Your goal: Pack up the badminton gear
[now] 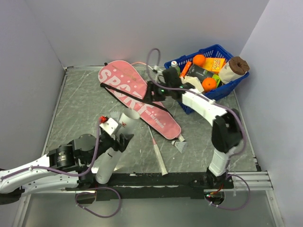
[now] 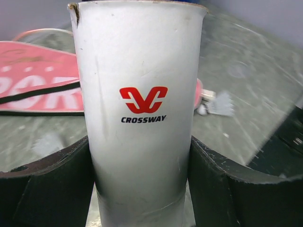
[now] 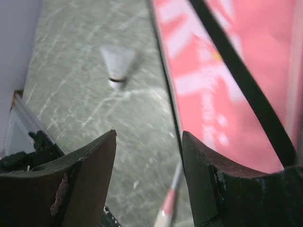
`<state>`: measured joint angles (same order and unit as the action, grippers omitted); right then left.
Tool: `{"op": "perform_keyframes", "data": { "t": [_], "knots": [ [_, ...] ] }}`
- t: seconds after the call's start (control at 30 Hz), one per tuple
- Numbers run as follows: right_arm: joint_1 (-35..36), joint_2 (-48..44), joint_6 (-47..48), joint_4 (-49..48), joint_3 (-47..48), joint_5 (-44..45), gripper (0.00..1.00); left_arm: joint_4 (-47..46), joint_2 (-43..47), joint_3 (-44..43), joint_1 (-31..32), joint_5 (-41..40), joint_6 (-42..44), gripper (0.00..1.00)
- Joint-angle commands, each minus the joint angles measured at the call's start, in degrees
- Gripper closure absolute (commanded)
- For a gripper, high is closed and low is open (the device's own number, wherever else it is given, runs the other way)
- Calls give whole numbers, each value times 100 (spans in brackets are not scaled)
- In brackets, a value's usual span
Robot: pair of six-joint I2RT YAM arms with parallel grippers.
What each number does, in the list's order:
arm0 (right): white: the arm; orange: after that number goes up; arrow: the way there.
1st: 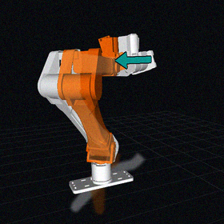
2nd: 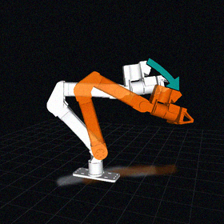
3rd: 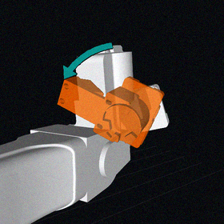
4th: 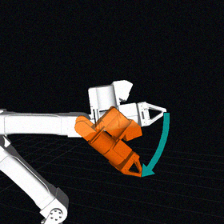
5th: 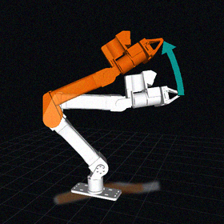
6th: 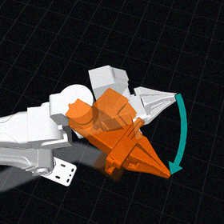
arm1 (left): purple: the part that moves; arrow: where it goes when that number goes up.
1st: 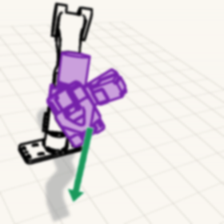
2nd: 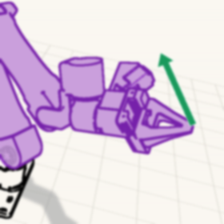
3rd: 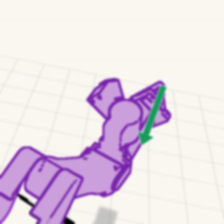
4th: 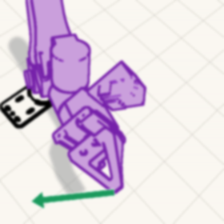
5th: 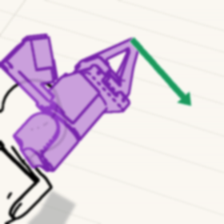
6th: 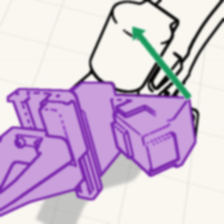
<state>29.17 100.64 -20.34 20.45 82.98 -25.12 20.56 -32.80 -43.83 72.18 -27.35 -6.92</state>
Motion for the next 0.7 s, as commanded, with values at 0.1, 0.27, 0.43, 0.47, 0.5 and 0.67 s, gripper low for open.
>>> {"op": "perform_keyframes", "data": {
  "t": [0.1,0.27,0.43,0.47,0.5,0.67],
  "knots": [
    [484,1613,504,-568,1746,-1309,35,62,-60,-116,-20,-2227,-354,88],
    [704,2643,619,-698,2801,-2004,35,422,-244,-187,-29,-2994,-740,88],
    [801,3189,452,-1157,3266,-2259,35,783,-289,-266,-46,-3714,-1163,89],
    [818,3425,391,-1174,3390,-2391,35,835,-280,-266,-46,-3811,-1215,90],
    [836,3532,286,-1209,3496,-2418,35,906,-280,-310,-46,-3856,-1302,90],
    [941,3910,153,-1535,3813,-2480,34,880,-175,-275,-46,-3874,-1374,90]
  ]
}}
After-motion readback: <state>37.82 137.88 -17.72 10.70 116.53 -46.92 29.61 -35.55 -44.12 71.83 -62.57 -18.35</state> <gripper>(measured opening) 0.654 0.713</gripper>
